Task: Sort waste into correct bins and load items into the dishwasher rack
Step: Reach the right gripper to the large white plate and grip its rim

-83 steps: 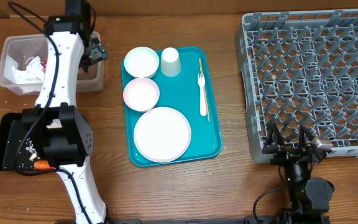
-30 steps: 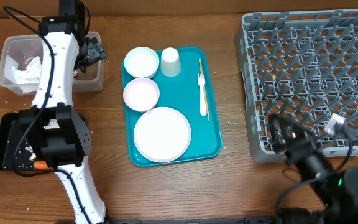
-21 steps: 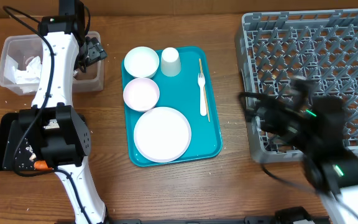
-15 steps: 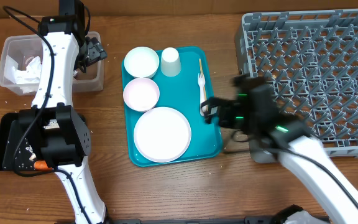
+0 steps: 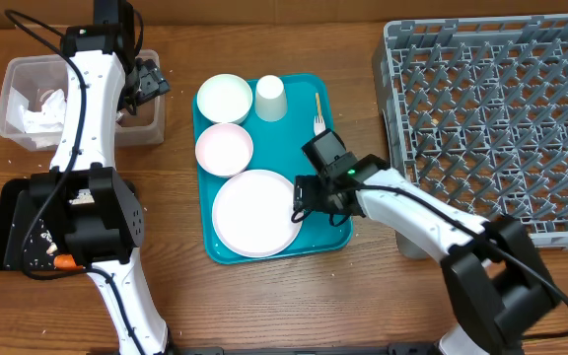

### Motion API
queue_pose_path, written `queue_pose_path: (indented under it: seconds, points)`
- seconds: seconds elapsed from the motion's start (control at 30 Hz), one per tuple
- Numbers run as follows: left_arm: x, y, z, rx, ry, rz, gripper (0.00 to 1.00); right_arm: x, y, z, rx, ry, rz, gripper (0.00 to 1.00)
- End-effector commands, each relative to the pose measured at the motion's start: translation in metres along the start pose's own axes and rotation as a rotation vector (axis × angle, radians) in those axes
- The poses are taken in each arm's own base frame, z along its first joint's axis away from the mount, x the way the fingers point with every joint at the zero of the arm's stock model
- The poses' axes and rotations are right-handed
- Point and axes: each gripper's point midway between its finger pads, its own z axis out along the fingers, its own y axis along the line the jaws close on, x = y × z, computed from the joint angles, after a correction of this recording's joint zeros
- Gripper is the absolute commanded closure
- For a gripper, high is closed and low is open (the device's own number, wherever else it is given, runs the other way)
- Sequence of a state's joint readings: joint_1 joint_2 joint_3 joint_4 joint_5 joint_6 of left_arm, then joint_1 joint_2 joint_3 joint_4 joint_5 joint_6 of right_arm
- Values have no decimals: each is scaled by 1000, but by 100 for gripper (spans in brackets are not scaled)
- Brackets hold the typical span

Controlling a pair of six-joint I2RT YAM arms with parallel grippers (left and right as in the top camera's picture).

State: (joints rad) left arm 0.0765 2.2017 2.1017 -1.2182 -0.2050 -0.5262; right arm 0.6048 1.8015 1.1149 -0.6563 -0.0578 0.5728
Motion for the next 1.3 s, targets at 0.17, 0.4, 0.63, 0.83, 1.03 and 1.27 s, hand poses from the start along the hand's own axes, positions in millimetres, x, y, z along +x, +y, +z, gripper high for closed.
queue_pose_path:
  seconds: [0.17,0.4,0.63,0.83,1.03,1.27]
  points:
    - [-6,-2,-8,17,-22,-32,0,15,30,4,-37,25,-66,29]
    - [-6,-2,-8,17,-22,-32,0,27,26,12,-10,50,0,45]
    - [-6,-2,-8,17,-22,-32,0,30,23,14,2,64,27,63]
    - [-6,-2,-8,17,-22,-32,0,36,19,13,24,85,53,72]
    - [-6,-2,-8,17,-22,-32,0,40,23,13,-2,110,54,76]
    - [-6,-2,-8,17,-22,-32,0,44,26,12,-19,132,56,91]
